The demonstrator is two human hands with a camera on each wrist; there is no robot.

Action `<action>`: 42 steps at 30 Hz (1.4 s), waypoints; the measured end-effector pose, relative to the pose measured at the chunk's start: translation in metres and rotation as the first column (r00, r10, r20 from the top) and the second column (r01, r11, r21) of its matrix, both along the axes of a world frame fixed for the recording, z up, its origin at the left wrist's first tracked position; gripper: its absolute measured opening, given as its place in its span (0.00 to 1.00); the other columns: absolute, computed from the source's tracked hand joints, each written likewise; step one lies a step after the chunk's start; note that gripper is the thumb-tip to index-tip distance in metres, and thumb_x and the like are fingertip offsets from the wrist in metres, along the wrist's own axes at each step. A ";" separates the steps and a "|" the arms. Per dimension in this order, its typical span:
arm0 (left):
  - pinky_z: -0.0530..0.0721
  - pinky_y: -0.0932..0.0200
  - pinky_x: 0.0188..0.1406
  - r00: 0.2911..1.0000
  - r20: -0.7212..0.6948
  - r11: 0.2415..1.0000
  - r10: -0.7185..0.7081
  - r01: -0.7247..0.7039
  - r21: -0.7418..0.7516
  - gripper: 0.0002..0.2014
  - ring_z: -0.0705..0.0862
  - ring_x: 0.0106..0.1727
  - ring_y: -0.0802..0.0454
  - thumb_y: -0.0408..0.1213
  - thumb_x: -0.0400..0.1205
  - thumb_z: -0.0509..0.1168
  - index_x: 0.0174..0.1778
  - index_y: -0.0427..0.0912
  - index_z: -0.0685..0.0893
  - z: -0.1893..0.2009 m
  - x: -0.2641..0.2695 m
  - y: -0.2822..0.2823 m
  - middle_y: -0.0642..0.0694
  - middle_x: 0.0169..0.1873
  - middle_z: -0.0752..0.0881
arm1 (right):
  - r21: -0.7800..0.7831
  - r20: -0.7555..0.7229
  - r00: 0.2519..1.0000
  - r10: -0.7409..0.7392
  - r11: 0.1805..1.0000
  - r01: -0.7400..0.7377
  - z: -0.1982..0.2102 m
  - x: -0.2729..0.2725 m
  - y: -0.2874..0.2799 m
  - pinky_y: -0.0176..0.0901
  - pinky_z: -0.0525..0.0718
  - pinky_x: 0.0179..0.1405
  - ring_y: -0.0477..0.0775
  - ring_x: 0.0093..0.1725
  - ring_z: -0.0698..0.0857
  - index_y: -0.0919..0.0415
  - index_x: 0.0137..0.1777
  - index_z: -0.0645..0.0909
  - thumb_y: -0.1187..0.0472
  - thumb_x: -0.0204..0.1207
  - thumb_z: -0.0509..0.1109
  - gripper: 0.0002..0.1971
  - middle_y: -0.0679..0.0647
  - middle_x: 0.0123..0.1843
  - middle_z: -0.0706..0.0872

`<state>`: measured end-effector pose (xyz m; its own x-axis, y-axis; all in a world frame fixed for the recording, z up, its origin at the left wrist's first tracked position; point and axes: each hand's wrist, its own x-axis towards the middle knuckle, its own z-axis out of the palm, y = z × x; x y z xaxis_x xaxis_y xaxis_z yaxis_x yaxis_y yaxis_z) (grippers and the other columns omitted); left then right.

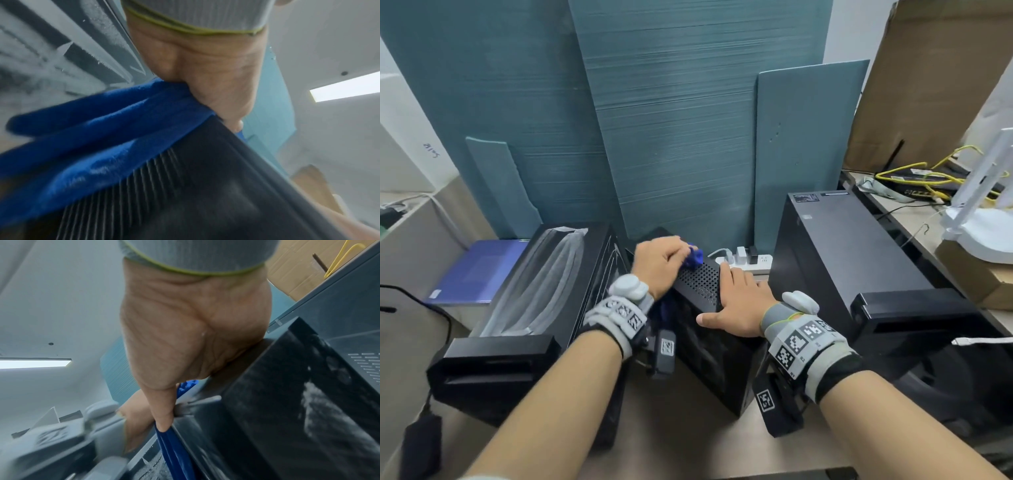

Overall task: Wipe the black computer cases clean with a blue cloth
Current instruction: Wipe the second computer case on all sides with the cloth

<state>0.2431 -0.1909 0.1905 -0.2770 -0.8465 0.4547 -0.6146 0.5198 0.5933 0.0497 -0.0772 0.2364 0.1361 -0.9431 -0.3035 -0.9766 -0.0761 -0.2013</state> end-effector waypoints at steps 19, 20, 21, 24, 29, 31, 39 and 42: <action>0.61 0.55 0.53 0.972 0.086 0.956 0.219 -0.231 0.181 0.09 0.72 0.53 0.62 0.53 0.71 0.78 0.30 0.66 0.84 0.014 -0.020 0.055 0.60 0.46 0.80 | -0.070 -0.009 1.000 0.004 0.998 -0.005 -0.004 0.000 0.004 0.61 0.63 0.81 0.62 0.86 0.58 0.63 0.90 0.39 0.24 0.74 0.62 0.60 0.59 0.89 0.55; 0.64 0.55 0.55 0.961 0.065 0.939 0.270 -0.278 0.205 0.07 0.73 0.53 0.63 0.53 0.70 0.77 0.30 0.65 0.85 0.017 -0.014 0.046 0.61 0.47 0.80 | -0.087 -0.013 1.000 0.006 0.996 -0.008 -0.005 0.000 0.005 0.61 0.63 0.81 0.62 0.86 0.59 0.63 0.90 0.39 0.24 0.74 0.62 0.59 0.58 0.89 0.55; 0.69 0.54 0.58 0.949 0.046 0.922 0.312 -0.314 0.226 0.06 0.77 0.53 0.61 0.53 0.69 0.76 0.29 0.63 0.86 0.021 -0.009 0.036 0.62 0.45 0.82 | -0.108 -0.017 1.000 0.009 0.994 -0.011 -0.006 0.000 0.007 0.60 0.63 0.81 0.62 0.86 0.59 0.62 0.90 0.39 0.24 0.75 0.62 0.59 0.58 0.89 0.55; 0.83 0.50 0.55 0.930 0.007 0.901 0.366 -0.357 0.248 0.05 0.86 0.48 0.51 0.48 0.71 0.74 0.31 0.61 0.85 0.027 -0.009 0.018 0.58 0.39 0.87 | -0.145 0.002 1.000 0.002 0.989 -0.001 -0.008 -0.005 0.008 0.59 0.64 0.81 0.59 0.86 0.59 0.57 0.91 0.40 0.22 0.72 0.61 0.59 0.55 0.89 0.56; 0.79 0.54 0.49 0.987 0.040 0.983 0.154 -0.157 0.093 0.03 0.82 0.45 0.54 0.46 0.76 0.73 0.44 0.55 0.89 0.020 -0.038 0.066 0.55 0.37 0.84 | -0.189 0.039 0.999 -0.021 0.982 0.028 -0.014 -0.014 0.011 0.58 0.68 0.77 0.54 0.85 0.63 0.44 0.90 0.41 0.15 0.65 0.58 0.59 0.44 0.89 0.57; 0.75 0.55 0.49 0.994 0.085 0.996 0.065 -0.070 0.055 0.03 0.79 0.45 0.51 0.46 0.77 0.72 0.43 0.54 0.90 0.019 -0.038 0.078 0.53 0.36 0.82 | -0.231 0.050 0.999 -0.022 0.973 0.033 -0.016 -0.014 0.013 0.58 0.69 0.76 0.54 0.85 0.64 0.44 0.90 0.43 0.14 0.65 0.56 0.59 0.43 0.89 0.59; 0.80 0.51 0.51 0.893 0.085 0.888 0.442 -0.449 0.100 0.03 0.83 0.48 0.40 0.44 0.78 0.74 0.40 0.51 0.90 0.020 0.024 0.006 0.48 0.40 0.83 | -0.397 0.097 0.993 -0.063 0.913 0.097 -0.026 -0.022 0.025 0.58 0.72 0.70 0.56 0.76 0.74 0.47 0.87 0.57 0.38 0.87 0.43 0.31 0.49 0.80 0.76; 0.82 0.50 0.54 0.856 0.101 0.842 0.507 -0.517 0.151 0.03 0.83 0.51 0.37 0.45 0.79 0.73 0.42 0.51 0.90 0.021 0.039 -0.013 0.45 0.43 0.85 | -0.419 0.137 0.989 -0.047 0.902 0.101 -0.027 -0.029 0.031 0.57 0.71 0.71 0.55 0.75 0.74 0.47 0.86 0.60 0.46 0.89 0.46 0.26 0.47 0.80 0.75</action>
